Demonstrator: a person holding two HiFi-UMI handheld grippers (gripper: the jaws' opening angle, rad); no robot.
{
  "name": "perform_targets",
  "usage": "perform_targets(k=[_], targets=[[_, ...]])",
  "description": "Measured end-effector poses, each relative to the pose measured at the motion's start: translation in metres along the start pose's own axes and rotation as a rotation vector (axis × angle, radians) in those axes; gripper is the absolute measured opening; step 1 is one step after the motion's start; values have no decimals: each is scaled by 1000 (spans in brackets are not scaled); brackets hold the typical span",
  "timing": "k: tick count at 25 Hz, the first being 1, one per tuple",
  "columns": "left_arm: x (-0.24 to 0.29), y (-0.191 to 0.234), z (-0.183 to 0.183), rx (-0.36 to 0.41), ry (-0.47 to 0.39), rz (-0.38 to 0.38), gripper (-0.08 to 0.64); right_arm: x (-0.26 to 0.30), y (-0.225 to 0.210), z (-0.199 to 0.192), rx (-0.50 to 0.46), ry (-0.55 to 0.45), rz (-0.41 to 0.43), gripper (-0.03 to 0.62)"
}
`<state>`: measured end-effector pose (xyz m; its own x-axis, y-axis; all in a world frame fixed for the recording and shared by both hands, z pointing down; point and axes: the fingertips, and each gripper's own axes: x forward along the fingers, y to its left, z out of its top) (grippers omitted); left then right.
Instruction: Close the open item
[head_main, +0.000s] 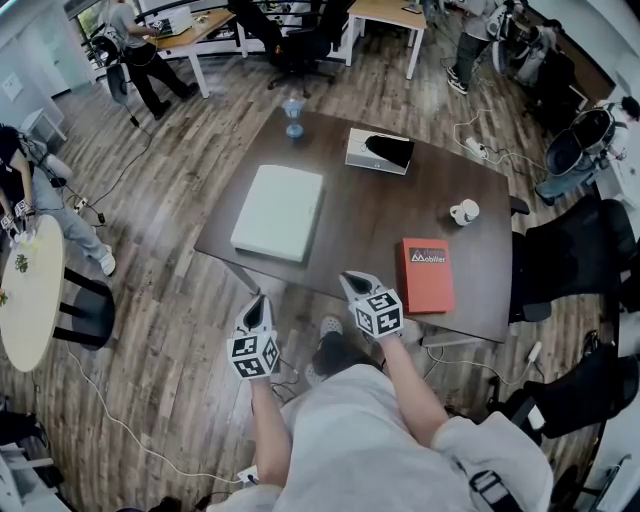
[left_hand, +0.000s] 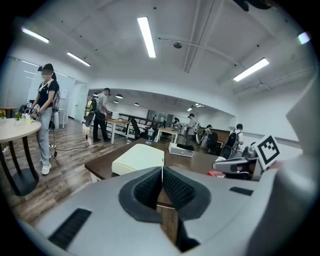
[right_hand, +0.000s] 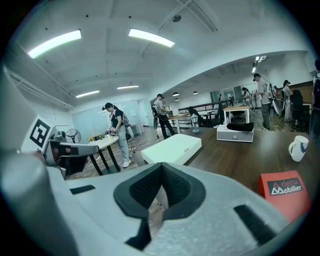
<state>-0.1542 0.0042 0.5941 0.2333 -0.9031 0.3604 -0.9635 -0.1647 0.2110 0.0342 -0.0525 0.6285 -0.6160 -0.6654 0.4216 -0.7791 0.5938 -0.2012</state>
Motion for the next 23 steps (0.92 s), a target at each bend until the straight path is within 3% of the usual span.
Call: perform_targets(k=[23], targets=[[-2, -10, -8, 17, 16, 0, 6, -11, -3, -9, 11, -8, 10, -3]])
